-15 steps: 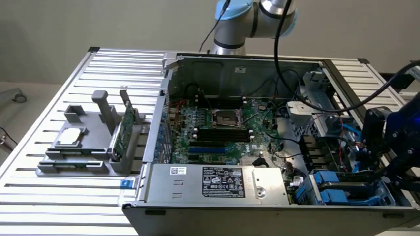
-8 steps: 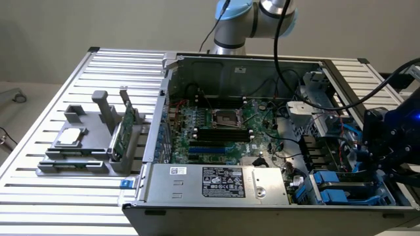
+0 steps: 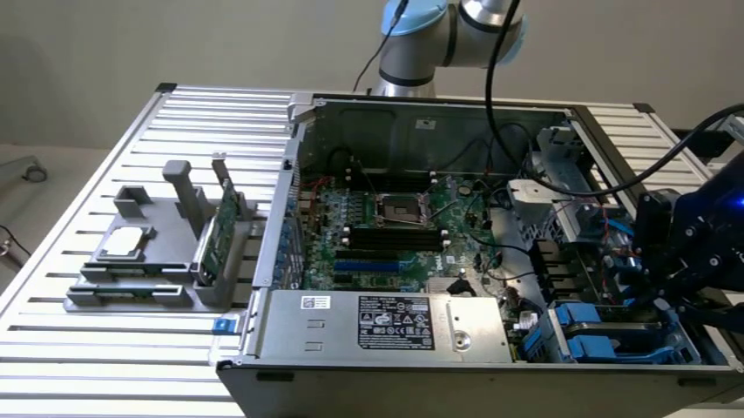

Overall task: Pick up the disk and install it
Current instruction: 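Insert the first disk wire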

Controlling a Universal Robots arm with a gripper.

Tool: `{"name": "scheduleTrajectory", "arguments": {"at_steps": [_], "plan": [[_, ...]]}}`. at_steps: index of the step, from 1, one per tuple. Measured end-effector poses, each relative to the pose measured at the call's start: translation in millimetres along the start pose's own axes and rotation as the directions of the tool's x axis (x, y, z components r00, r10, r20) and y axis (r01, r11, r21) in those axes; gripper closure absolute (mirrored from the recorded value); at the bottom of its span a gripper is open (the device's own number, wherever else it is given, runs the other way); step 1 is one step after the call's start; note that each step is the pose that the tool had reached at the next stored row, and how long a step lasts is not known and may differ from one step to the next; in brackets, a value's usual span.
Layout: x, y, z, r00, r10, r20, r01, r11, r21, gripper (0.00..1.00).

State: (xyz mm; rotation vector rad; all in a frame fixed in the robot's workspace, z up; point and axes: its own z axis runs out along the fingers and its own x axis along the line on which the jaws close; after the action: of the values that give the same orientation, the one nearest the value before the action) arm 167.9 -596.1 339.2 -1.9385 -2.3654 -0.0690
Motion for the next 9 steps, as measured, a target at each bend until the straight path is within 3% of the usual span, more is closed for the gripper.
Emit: {"name": "scheduleTrajectory", "arguments": {"at_steps": [5, 6, 9], "plan": [[0.2, -0.5, -0.9, 0.9999, 0.012, -0.0065, -0.012, 0.9994, 0.0318, 0.83], [0.2, -0.5, -0.9, 0.9999, 0.014, -0.0071, -0.013, 0.9993, 0.0345, 0.83], [0.2, -0.5, -0.9, 0.9999, 0.014, -0.0073, -0.014, 0.9993, 0.0350, 0.83]]}}
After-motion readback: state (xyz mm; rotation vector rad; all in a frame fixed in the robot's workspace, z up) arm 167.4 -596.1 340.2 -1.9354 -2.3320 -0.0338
